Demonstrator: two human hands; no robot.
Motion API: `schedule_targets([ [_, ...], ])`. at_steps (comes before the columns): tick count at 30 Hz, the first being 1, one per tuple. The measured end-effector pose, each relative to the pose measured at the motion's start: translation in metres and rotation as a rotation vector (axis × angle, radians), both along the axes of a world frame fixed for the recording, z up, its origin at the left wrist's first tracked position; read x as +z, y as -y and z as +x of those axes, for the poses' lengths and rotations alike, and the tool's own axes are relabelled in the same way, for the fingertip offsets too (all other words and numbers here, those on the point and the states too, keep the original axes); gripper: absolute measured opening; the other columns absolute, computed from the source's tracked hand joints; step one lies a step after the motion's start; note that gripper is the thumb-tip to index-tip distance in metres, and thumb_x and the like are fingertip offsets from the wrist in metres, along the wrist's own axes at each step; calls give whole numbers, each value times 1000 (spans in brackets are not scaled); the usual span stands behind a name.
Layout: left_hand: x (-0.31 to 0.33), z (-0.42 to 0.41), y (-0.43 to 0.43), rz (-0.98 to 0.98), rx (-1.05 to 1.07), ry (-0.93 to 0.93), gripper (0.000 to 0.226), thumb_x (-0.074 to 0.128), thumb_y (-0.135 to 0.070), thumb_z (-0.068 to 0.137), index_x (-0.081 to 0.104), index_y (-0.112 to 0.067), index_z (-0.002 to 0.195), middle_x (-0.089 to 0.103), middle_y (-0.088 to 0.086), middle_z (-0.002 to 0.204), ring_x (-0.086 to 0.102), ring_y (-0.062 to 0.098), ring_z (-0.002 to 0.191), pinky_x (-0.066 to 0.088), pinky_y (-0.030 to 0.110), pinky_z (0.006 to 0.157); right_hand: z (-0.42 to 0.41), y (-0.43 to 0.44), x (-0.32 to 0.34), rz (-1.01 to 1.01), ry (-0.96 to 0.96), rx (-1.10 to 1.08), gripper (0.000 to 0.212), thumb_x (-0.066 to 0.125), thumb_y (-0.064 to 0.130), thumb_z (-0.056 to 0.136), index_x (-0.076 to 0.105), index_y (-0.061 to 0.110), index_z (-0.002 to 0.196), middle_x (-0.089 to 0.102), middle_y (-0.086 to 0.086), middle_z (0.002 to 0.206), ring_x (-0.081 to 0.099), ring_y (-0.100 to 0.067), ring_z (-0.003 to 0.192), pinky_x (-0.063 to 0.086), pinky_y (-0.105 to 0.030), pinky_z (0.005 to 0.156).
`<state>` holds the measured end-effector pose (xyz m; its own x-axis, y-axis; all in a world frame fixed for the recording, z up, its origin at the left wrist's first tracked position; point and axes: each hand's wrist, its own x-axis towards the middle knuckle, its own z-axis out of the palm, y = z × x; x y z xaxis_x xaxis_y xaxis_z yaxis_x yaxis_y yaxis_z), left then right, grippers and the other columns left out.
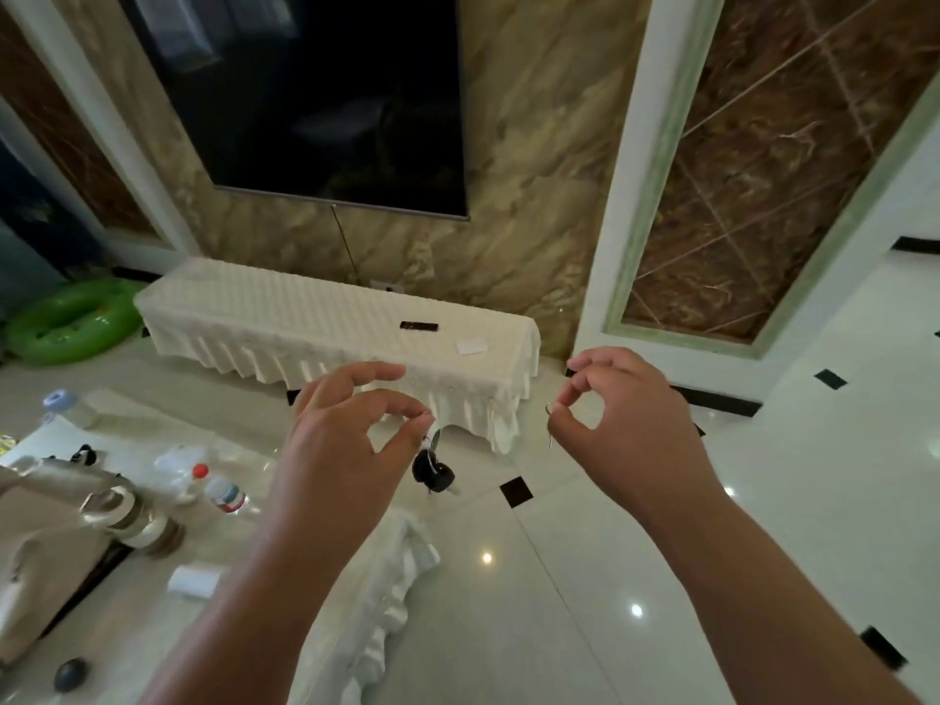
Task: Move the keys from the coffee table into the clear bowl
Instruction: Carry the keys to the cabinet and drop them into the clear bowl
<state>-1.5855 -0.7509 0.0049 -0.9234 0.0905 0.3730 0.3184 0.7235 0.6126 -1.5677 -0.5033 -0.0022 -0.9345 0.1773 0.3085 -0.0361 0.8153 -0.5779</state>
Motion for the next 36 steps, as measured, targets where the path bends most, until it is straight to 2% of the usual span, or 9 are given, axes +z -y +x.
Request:
schedule_targets([
  [4,-7,-7,-10,-17,-4,19,4,74,-40,79,71,-40,83,55,-30,118,44,2,119,33,11,81,-4,-9,-5,16,21,4,6,62,41,77,57,38,75,54,22,116,49,-1,111,48,-44,91],
  [8,-19,-25,-16,14,-41,40,7,74,-40,79,70,-42,84,55,-28,118,46,6,121,36,19,91,-17,-16,-14,27,68,-13,6,65,39,78,59,37,76,54,21,117,49,-2,111,46,-43,93],
  [11,-28,-45,-18,30,-64,61,8,75,-39,79,69,-44,83,55,-29,119,44,5,122,40,27,93,-32,-18,-21,37,107,-23,7,66,41,78,60,37,75,53,23,118,48,-2,113,45,-43,94],
  [21,-38,-161,-13,46,-115,85,5,74,-39,80,72,-39,85,54,-28,121,38,-2,119,37,26,93,-133,-5,-19,86,123,-75,6,65,42,80,63,35,80,55,21,119,48,-1,114,45,-42,95],
  [25,-31,-218,2,52,-134,65,5,72,-39,81,72,-38,86,53,-29,121,40,1,121,43,28,89,-190,10,-7,94,92,-78,6,66,41,81,64,35,81,55,22,116,49,-2,112,44,-41,95],
  [29,-26,-266,19,52,-128,50,7,68,-42,82,72,-39,87,53,-28,123,40,3,124,30,13,84,-238,27,-1,49,65,-63,4,66,39,82,64,35,80,52,25,115,49,-1,111,45,-43,95],
  [36,-26,-321,41,64,-87,43,3,70,-41,82,70,-41,85,53,-30,121,38,0,122,29,11,86,-299,47,-5,43,79,7,11,68,36,86,59,42,81,50,26,115,49,-3,113,46,-45,95],
])
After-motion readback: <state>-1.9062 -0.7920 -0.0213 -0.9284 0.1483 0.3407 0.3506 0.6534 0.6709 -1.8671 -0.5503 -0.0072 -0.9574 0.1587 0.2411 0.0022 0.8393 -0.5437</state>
